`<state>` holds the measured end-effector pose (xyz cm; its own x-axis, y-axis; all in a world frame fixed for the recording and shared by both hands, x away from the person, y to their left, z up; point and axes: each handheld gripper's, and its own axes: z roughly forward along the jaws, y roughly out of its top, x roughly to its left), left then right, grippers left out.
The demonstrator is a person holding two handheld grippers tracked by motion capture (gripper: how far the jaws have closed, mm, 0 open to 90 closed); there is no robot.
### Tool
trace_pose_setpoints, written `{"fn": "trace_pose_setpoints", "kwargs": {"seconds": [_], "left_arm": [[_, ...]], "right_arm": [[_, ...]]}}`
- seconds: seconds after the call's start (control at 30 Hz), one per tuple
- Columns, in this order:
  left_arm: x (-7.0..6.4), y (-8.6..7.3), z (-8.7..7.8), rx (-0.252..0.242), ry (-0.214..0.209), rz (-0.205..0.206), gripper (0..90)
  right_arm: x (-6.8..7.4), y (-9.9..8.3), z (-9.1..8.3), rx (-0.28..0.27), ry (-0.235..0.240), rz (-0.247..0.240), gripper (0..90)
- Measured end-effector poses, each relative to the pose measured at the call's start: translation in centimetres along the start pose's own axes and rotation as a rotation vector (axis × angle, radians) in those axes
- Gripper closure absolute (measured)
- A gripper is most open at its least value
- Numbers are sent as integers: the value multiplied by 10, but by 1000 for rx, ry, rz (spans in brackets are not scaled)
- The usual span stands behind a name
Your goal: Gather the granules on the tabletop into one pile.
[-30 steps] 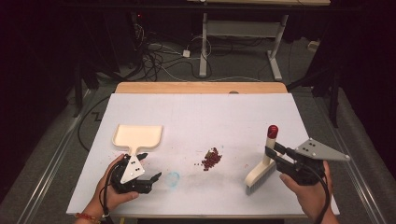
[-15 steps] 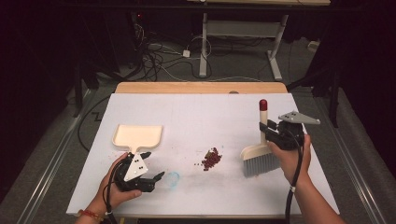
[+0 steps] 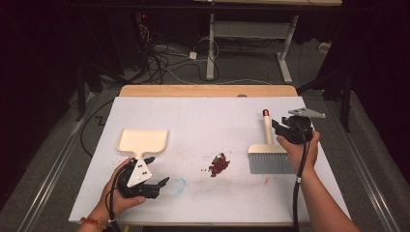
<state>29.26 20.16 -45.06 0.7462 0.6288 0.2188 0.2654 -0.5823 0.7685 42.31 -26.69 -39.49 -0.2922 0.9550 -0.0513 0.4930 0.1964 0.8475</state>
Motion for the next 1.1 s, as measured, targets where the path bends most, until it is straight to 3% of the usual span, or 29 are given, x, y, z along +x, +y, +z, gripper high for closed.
{"fn": "trace_pose_setpoints", "kwargs": {"seconds": [0.13, 0.3, 0.47, 0.67, 0.83, 1.1], "left_arm": [[0, 0, 0, -3, 4, -4, 198], [1, 1, -1, -5, 21, -14, 191], [1, 2, 0, -10, 31, -20, 176], [0, 2, 1, -1, 41, -16, 160], [0, 2, 1, 5, 44, -8, 160], [-1, 3, 5, 17, 55, 9, 160]], "right_arm": [[2, -2, -9, -61, 49, -32, 515], [6, -8, -24, -170, 151, -90, 455], [15, -11, -45, -252, 205, -171, 367], [26, -18, -65, -300, 233, -221, 280], [33, -26, -80, -334, 247, -231, 231], [37, -52, -94, -340, 247, -240, 179]]}}
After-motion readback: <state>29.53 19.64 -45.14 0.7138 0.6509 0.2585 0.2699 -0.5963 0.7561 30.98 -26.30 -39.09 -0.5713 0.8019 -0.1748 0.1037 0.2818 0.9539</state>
